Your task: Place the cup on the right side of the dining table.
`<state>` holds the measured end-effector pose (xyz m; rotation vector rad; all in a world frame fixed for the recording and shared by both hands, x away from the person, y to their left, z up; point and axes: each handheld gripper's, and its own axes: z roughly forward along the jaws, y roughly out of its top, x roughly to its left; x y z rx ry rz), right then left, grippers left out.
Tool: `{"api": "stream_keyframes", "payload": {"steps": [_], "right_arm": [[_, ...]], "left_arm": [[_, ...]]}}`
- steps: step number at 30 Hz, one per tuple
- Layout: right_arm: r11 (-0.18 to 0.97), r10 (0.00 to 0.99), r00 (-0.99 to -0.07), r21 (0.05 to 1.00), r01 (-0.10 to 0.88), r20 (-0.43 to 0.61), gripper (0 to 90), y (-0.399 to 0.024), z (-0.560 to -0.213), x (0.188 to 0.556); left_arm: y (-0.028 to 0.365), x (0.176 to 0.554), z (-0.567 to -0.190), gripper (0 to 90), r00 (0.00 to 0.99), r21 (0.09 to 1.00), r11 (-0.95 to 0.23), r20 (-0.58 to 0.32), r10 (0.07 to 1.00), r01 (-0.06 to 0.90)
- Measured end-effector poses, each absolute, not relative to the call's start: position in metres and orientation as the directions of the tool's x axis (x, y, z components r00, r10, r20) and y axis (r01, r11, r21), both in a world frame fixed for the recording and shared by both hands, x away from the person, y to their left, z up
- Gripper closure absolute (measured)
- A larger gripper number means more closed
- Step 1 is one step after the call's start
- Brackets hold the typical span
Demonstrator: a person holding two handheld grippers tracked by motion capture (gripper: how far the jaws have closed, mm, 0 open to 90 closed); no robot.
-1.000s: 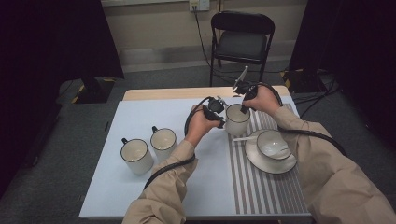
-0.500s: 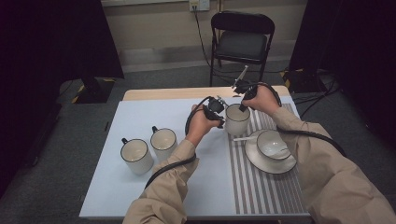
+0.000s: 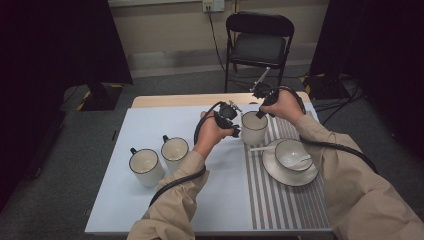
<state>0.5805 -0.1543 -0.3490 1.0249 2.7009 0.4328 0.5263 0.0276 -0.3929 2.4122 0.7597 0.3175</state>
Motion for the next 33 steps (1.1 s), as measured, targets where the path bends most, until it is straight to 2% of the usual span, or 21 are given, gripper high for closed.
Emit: {"api": "stream_keyframes", "payload": {"steps": [5,7,8,10,16,20,33], "right_arm": [[0.7,0.687,-0.72,0.354,0.62,-0.097,49.8,-0.154,-0.346,0.576],[0.693,0.694,-0.714,0.359,0.626,-0.093,48.8,-0.153,-0.345,0.573],[0.69,0.695,-0.712,0.365,0.625,-0.094,43.5,-0.152,-0.344,0.571],[0.689,0.695,-0.713,0.371,0.623,-0.094,43.1,-0.151,-0.343,0.57],[0.676,0.705,-0.704,0.377,0.633,-0.083,33.0,-0.149,-0.34,0.564],[0.673,0.705,-0.705,0.392,0.628,-0.082,30.5,-0.149,-0.336,0.559],[0.671,0.709,-0.698,0.4,0.625,-0.099,19.6,-0.146,-0.33,0.544]], "left_arm": [[0.029,0.52,-0.388,40.0,0.809,0.619,-0.657,0.057,0.585,0.431],[0.029,0.518,-0.386,36.4,0.81,0.626,-0.656,0.066,0.583,0.422],[0.029,0.517,-0.385,30.8,0.809,0.627,-0.651,0.057,0.585,0.427],[0.03,0.515,-0.383,30.2,0.811,0.627,-0.651,0.053,0.582,0.427],[0.031,0.509,-0.379,23.6,0.813,0.628,-0.651,0.05,0.581,0.426],[0.033,0.504,-0.377,20.2,0.812,0.632,-0.648,0.051,0.582,0.425],[0.042,0.491,-0.372,17.8,0.818,0.65,-0.626,0.013,0.576,0.431]]}}
